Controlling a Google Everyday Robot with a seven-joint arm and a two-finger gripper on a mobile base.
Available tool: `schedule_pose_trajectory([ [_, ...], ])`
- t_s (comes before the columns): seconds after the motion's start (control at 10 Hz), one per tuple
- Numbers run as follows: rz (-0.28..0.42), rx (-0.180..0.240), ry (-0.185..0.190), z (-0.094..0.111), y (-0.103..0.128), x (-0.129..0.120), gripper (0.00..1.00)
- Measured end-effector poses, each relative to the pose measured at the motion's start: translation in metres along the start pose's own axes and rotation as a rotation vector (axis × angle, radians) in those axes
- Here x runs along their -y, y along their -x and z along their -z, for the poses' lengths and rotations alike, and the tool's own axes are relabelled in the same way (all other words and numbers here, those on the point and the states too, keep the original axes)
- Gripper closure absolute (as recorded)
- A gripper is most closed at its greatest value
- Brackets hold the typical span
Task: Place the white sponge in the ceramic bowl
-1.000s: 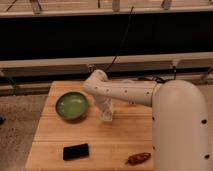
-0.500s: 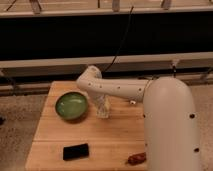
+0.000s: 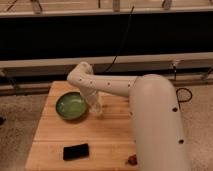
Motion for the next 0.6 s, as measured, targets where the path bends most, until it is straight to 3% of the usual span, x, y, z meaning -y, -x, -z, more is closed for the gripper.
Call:
schedule_pose_trajectory([
  [0.6,0.034,-0.008,-0.004,0.02,-0.019,0.026,0.97],
])
